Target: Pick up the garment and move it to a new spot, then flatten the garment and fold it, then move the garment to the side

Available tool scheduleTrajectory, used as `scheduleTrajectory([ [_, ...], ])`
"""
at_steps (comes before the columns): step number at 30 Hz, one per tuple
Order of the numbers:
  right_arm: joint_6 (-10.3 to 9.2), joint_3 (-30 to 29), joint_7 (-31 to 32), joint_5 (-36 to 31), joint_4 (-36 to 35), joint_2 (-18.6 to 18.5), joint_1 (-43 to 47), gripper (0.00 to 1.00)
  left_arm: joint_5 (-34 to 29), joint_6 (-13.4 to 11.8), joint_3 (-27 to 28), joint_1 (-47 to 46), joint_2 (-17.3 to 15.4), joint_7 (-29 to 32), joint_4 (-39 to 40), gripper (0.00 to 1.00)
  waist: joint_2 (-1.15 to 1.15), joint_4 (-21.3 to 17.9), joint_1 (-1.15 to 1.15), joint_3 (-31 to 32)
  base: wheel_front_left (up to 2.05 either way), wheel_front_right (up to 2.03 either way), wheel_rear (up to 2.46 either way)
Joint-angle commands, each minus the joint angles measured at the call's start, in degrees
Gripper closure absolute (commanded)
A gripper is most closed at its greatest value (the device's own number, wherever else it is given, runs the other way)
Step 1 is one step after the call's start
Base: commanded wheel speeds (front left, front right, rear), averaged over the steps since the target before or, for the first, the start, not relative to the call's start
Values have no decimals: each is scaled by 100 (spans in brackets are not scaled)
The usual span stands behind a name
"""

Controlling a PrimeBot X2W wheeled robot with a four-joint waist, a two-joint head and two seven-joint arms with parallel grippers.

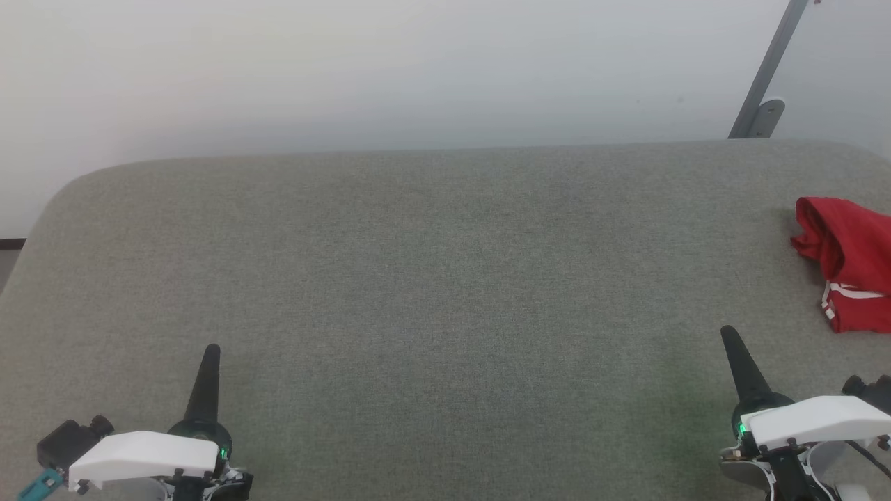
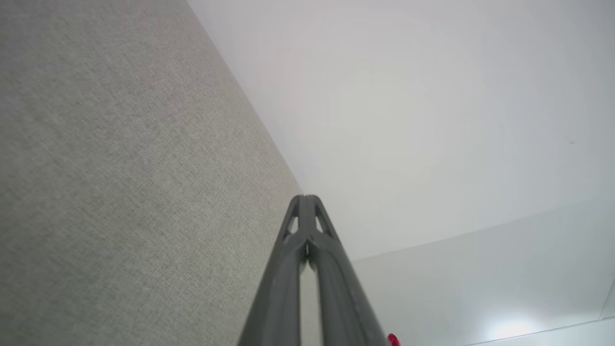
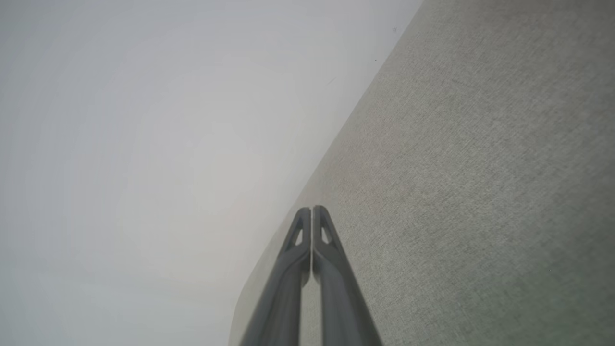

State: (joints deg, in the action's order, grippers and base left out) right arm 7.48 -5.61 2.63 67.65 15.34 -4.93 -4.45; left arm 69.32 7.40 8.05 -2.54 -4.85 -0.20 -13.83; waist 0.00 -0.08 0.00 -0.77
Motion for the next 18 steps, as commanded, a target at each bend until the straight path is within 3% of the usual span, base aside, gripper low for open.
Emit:
scheduleTrajectory([
  [1,2,-8,39,150,-60,18,-108,100,168,9,-1,-148,-2,37,38,100,0,0,0,1,0,0,0],
  [18,2,-41,156,938,-96,79,-141,100,887,11,-54,-234,67,261,19,100,0,2,0,18,0,0,0],
])
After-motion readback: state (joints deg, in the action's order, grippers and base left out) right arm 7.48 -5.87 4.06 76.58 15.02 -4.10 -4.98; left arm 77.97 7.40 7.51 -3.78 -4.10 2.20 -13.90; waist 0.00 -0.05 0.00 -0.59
